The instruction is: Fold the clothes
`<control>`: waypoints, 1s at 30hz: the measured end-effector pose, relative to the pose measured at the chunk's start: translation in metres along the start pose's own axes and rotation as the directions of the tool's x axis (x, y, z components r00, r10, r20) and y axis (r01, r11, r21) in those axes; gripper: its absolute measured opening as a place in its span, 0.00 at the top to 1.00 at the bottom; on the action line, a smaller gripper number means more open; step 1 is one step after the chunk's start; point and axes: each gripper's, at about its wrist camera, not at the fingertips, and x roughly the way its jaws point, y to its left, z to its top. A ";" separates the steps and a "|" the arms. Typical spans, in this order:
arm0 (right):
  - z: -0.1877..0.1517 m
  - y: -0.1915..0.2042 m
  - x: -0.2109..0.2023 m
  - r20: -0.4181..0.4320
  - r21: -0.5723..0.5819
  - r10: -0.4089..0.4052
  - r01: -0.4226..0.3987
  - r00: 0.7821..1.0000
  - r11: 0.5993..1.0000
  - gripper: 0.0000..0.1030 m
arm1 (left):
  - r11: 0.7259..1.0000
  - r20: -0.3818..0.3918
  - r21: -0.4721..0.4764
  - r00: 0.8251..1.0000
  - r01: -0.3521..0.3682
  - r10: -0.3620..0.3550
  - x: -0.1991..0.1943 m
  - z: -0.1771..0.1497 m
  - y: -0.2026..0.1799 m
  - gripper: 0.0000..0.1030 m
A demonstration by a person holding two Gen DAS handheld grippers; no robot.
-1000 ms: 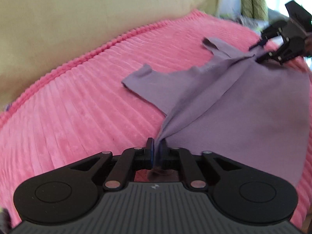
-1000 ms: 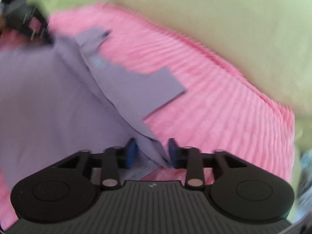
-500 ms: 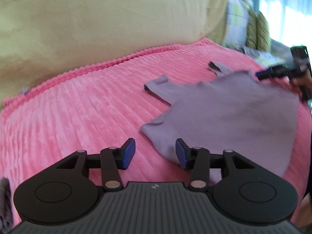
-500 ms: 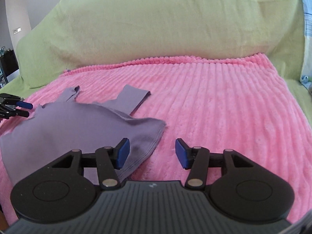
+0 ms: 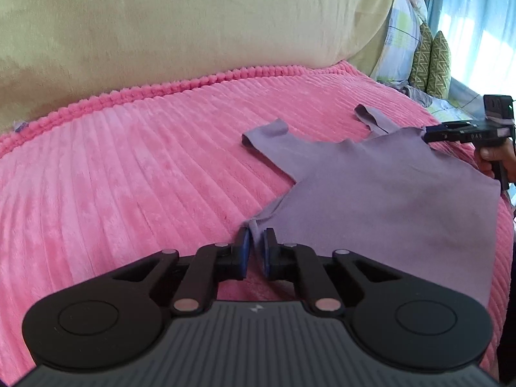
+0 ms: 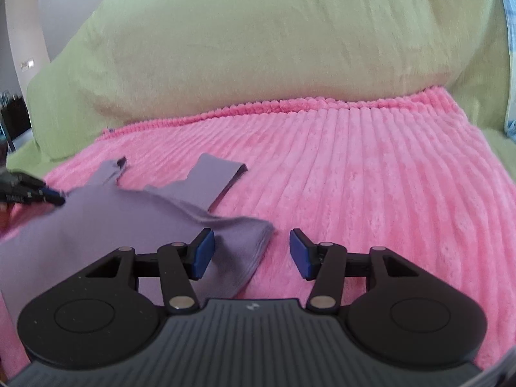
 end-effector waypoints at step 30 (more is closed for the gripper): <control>0.027 -0.023 0.045 0.044 0.100 -0.102 0.097 0.994 0.990 0.99 | 0.991 0.108 0.004 0.986 -0.131 0.130 0.039 0.044 0.025 1.00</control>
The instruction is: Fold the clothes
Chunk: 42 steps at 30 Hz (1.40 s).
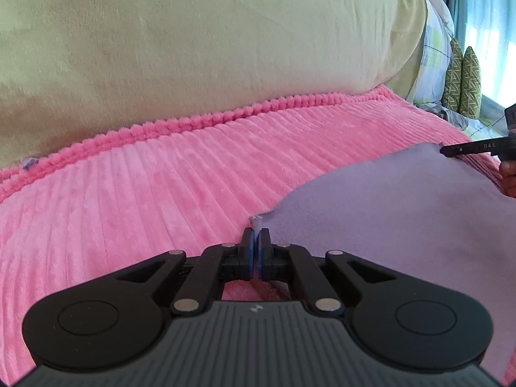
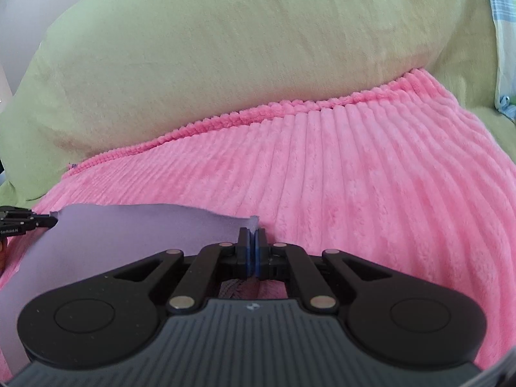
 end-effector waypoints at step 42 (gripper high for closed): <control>-0.129 0.067 -0.165 0.059 0.086 -0.088 0.083 0.994 0.993 0.73 | 0.970 -0.129 0.188 0.983 0.154 -0.131 -0.104 -0.072 -0.166 0.61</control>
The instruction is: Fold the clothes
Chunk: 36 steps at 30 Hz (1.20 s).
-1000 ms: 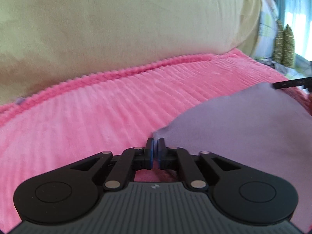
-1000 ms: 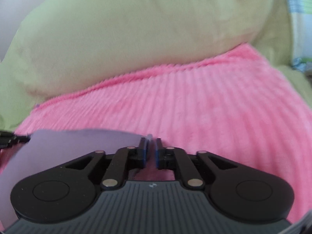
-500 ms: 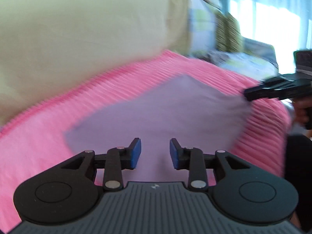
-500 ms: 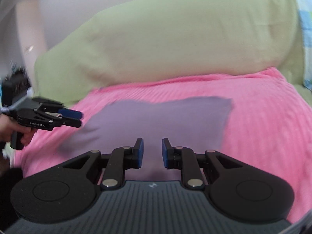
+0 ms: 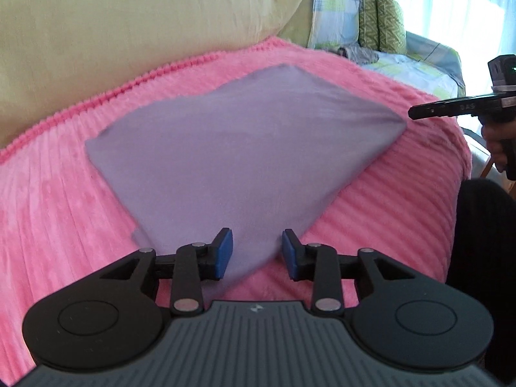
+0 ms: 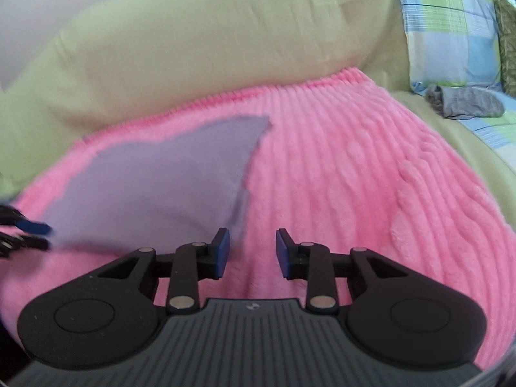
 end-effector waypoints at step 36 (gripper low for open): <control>-0.026 -0.012 0.026 -0.055 0.339 0.179 -0.150 0.982 0.929 0.55 | 0.824 -0.220 0.371 0.903 0.428 -0.369 0.257 0.221 0.044 0.35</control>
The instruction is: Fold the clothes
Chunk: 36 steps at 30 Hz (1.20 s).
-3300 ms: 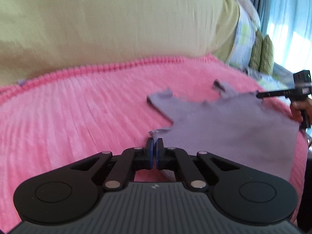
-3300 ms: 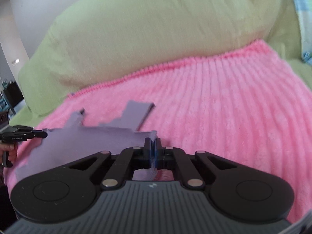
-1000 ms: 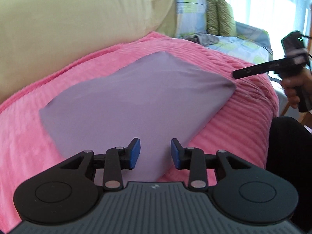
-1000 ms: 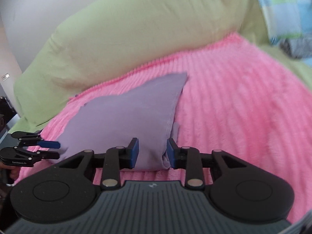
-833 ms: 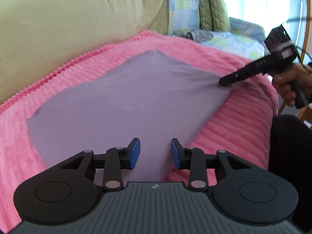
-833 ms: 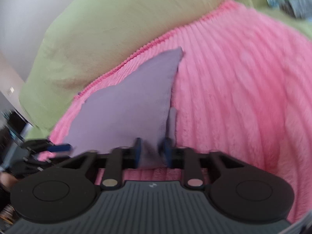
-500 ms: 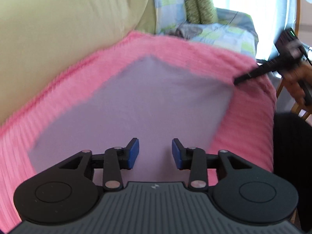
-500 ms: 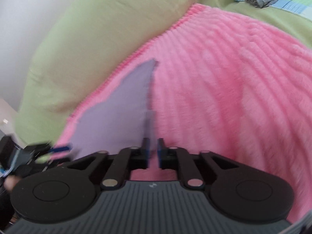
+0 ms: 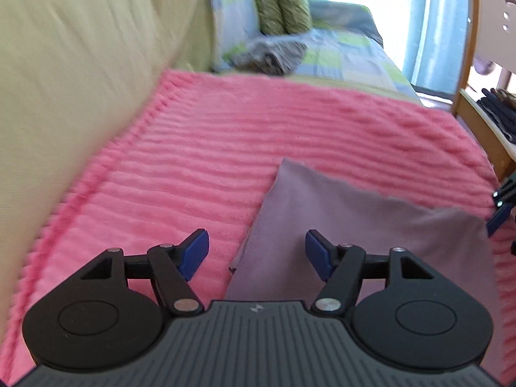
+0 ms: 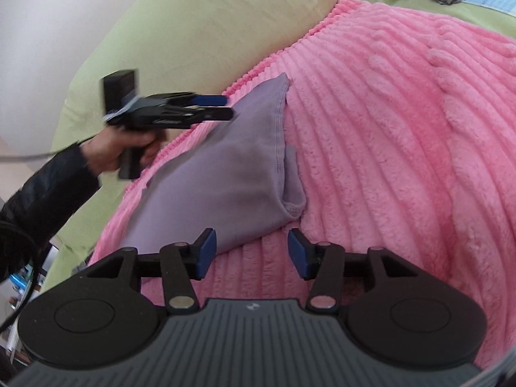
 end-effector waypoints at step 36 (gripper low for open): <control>0.042 0.017 0.003 0.242 0.111 -0.002 -0.025 0.970 0.994 0.95 | 0.984 0.287 -0.168 0.958 0.061 -0.010 -0.097 0.003 -0.006 0.97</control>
